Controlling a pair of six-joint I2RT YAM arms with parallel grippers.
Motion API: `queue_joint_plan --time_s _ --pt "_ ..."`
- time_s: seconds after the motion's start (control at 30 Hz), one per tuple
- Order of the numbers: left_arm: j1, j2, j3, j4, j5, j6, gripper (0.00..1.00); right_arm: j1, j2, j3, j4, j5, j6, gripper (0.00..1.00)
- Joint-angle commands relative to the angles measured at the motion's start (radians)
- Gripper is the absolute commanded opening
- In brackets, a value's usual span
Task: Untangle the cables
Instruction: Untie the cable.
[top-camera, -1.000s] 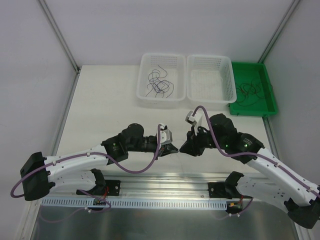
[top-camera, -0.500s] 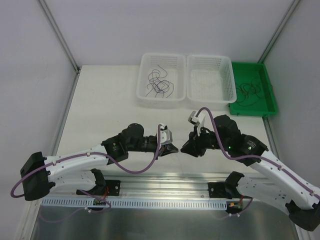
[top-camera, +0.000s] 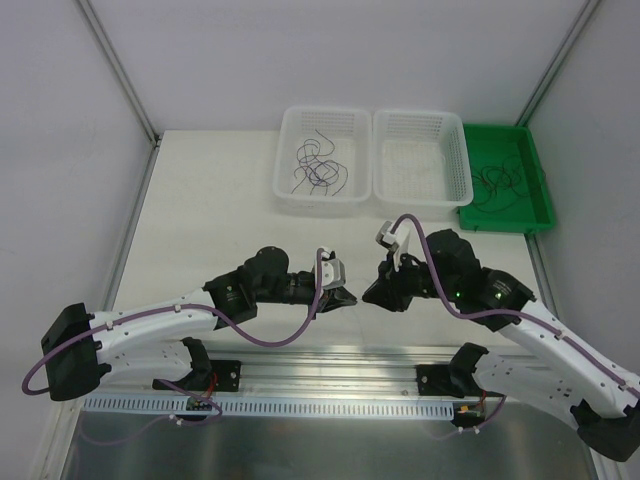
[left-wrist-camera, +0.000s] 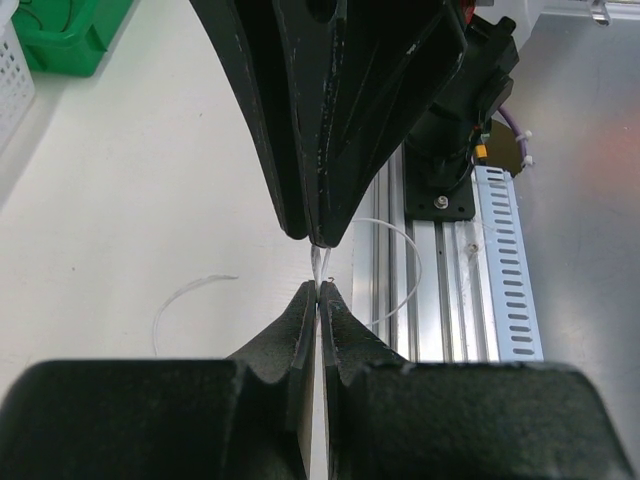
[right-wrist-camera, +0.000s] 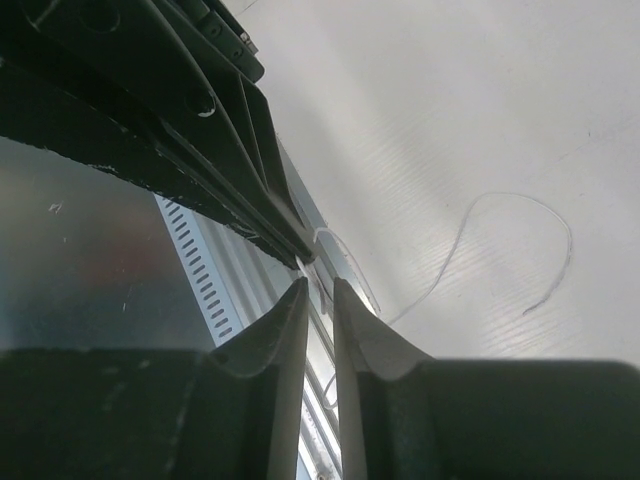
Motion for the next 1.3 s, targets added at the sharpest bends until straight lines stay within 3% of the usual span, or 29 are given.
queue_joint_plan --time_s 0.0,0.23,0.37,0.53,0.77,1.03,1.2,1.27 --pt "-0.002 -0.01 0.024 0.028 -0.02 -0.002 0.0 -0.004 0.01 0.0 0.002 -0.012 -0.008 0.19" --pt "-0.002 -0.015 0.029 0.028 -0.035 0.003 0.0 -0.004 0.009 -0.005 0.0 -0.013 -0.011 0.13" --pt "-0.002 -0.016 0.027 0.028 -0.038 0.003 0.0 -0.002 0.006 -0.002 -0.006 -0.007 -0.017 0.01" --pt "-0.002 -0.018 0.016 0.028 -0.05 -0.011 0.0 -0.004 -0.02 0.008 -0.02 0.034 -0.022 0.01" --pt "-0.002 -0.016 -0.025 0.04 -0.083 -0.084 0.0 -0.004 -0.128 -0.002 0.015 0.246 0.01 0.01" --pt "-0.002 0.005 -0.076 0.091 -0.08 -0.187 0.0 -0.005 -0.188 -0.046 0.103 0.307 0.053 0.01" --pt "-0.002 -0.007 -0.089 0.116 -0.098 -0.189 0.0 -0.004 -0.105 -0.006 0.048 0.209 0.044 0.01" --pt "-0.002 -0.016 -0.085 0.119 -0.107 -0.178 0.0 -0.004 -0.065 0.004 0.029 0.14 0.062 0.07"
